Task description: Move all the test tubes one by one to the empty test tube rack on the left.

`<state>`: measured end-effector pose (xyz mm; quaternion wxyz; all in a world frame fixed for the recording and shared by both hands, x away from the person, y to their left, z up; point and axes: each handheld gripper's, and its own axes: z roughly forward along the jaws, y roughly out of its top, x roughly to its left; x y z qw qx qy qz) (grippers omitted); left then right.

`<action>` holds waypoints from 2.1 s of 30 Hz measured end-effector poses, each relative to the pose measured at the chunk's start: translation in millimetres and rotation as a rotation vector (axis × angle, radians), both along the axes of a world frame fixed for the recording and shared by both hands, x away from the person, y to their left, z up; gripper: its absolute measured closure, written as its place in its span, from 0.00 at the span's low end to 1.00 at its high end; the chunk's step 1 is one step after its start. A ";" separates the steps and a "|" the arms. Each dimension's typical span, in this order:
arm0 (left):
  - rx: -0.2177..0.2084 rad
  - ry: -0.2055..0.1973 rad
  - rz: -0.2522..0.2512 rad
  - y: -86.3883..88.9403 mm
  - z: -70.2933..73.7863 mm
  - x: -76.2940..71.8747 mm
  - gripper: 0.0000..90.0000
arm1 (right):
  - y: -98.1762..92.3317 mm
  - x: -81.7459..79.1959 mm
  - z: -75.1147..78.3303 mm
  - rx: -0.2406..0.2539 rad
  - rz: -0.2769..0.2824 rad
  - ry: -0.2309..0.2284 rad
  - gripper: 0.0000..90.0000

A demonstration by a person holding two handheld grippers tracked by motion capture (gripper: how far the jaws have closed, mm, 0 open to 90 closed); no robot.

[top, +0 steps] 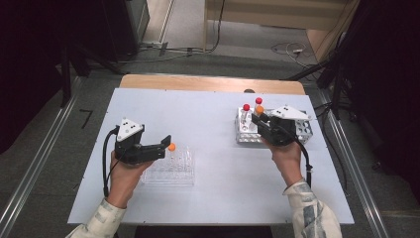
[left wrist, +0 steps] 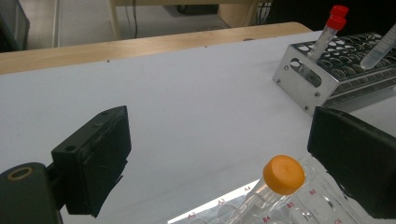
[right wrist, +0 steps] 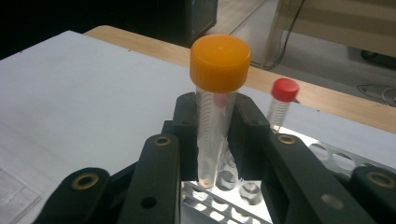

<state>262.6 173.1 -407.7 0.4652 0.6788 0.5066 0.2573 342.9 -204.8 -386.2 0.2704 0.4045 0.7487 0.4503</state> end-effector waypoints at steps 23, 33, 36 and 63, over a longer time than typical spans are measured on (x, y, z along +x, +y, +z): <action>-0.010 0.012 -0.001 -3.3 0.3 13.9 0.05 | 74.6 1.5 -15.9 0.011 0.137 0.040 0.79; 0.006 0.009 -0.007 -10.3 0.5 24.8 0.06 | 106.4 3.9 -28.3 -0.002 0.189 0.069 0.79; -0.003 0.004 -0.014 -12.5 2.4 29.0 0.06 | 117.1 3.8 -30.7 -0.015 0.207 0.074 0.79; 0.026 -0.035 -0.108 -50.9 9.9 53.3 0.47 | 167.0 3.3 -39.8 -0.038 0.282 0.087 0.79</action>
